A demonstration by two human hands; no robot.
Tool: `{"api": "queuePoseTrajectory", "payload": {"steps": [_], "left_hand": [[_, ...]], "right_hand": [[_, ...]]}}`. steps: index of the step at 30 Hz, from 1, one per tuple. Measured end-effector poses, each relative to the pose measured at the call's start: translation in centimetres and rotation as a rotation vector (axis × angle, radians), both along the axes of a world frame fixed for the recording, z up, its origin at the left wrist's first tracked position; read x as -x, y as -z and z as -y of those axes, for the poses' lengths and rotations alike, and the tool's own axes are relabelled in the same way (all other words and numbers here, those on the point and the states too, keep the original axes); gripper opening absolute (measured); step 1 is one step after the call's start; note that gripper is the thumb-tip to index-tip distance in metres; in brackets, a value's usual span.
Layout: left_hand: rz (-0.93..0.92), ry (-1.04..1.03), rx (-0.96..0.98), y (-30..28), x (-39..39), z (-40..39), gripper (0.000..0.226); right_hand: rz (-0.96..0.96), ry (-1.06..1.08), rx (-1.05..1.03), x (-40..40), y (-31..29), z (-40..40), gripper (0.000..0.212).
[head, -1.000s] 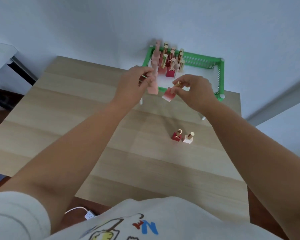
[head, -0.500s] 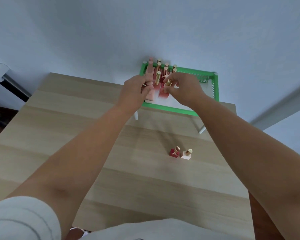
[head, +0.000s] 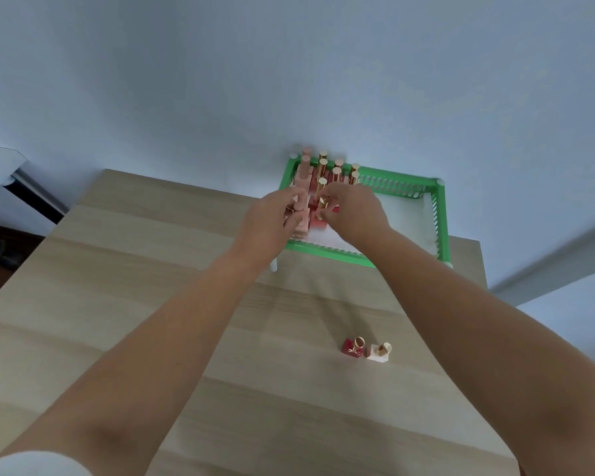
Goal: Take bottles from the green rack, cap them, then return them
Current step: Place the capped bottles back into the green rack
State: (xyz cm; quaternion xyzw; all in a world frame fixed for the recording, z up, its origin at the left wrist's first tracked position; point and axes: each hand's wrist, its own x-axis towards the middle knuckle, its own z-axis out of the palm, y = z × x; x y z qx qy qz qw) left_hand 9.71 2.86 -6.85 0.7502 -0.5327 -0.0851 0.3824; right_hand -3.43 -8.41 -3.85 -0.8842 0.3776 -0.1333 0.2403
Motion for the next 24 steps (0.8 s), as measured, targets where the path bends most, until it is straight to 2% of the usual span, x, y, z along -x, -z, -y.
{"api": "queuePoseTrajectory", "payload": {"steps": [3,8,12,14,17,24], "left_hand": [[-0.07,-0.005,-0.021,0.2,-0.1,0.0,0.052],[0.032,0.019,-0.102,0.3,-0.7,0.3,0.058],[0.213,-0.044,-0.26,-0.3,-1.1,1.2,0.083],[0.181,-0.05,-0.342,-0.5,-1.3,1.7,0.09],[0.126,-0.024,-0.381,-0.5,-1.6,2.0,0.086],[0.209,-0.043,-0.39,-0.7,-2.4,3.2,0.065]], "right_hand": [[0.027,-0.003,0.001,-0.1,0.6,0.3,0.028],[0.059,-0.002,0.033,0.7,1.9,0.2,0.036],[0.015,0.044,-0.002,0.9,3.3,0.0,0.031],[-0.015,0.067,-0.01,0.7,3.6,0.0,0.029],[-0.04,0.1,0.012,0.0,3.8,0.2,0.026],[-0.115,0.11,0.095,-1.0,3.7,0.5,0.019]]}}
